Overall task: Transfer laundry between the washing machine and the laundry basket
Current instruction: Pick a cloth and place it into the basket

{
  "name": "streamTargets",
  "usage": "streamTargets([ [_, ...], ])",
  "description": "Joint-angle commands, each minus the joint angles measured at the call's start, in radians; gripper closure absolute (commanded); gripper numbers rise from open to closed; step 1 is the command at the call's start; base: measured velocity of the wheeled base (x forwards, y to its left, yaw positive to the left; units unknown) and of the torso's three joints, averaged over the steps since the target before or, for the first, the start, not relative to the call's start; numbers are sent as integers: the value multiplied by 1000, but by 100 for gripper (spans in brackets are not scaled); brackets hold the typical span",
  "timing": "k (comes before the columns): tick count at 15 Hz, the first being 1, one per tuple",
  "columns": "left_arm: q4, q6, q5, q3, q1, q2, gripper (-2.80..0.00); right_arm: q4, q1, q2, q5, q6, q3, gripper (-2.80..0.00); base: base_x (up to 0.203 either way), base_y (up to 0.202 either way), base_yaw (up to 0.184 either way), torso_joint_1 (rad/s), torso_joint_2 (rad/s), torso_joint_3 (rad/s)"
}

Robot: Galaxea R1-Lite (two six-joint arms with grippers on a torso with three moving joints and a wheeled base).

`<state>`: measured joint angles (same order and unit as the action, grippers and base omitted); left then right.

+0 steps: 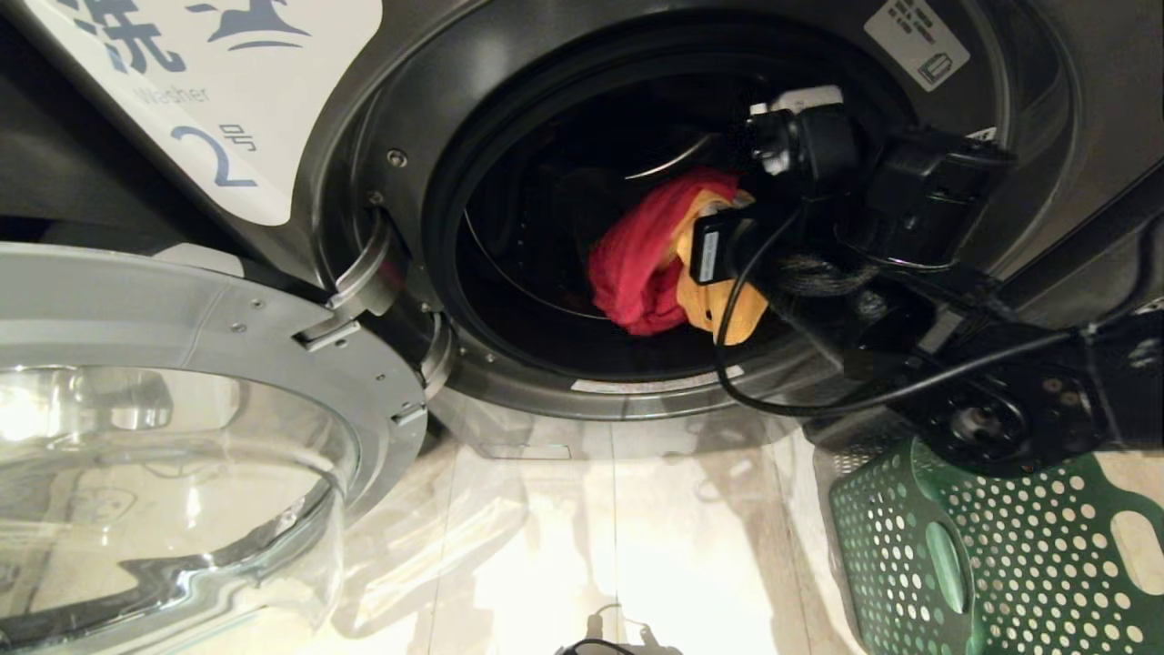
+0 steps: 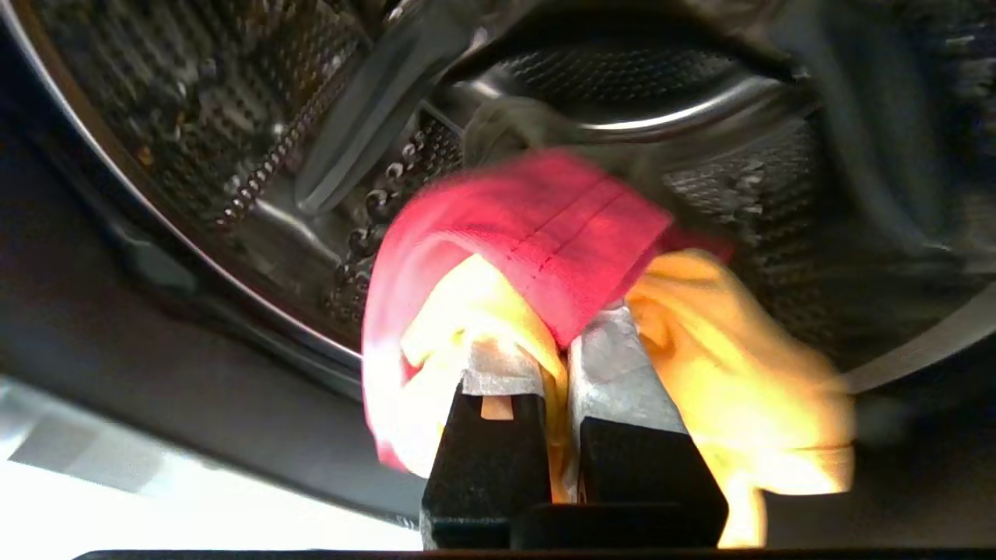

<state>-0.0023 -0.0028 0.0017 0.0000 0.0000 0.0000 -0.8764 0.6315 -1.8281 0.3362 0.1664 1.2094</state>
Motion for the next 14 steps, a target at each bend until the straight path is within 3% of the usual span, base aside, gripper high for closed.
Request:
streamTargets([
  [1, -1, 0, 0, 0, 0, 2, 0, -8, 36, 155, 2, -8, -152, 0, 0, 0, 0, 0, 0, 0],
  [9, -1, 0, 0, 0, 0, 2, 0, -13, 244, 477, 11, -18, -603, 0, 0, 0, 0, 0, 0, 0],
  [12, -1, 0, 0, 0, 0, 2, 0, 35, 256, 627, 19, -11, -693, 0, 0, 0, 0, 0, 0, 0],
  [14, -1, 0, 0, 0, 0, 2, 0, 156, 246, 736, 52, -12, -709, 0, 0, 0, 0, 0, 0, 0],
])
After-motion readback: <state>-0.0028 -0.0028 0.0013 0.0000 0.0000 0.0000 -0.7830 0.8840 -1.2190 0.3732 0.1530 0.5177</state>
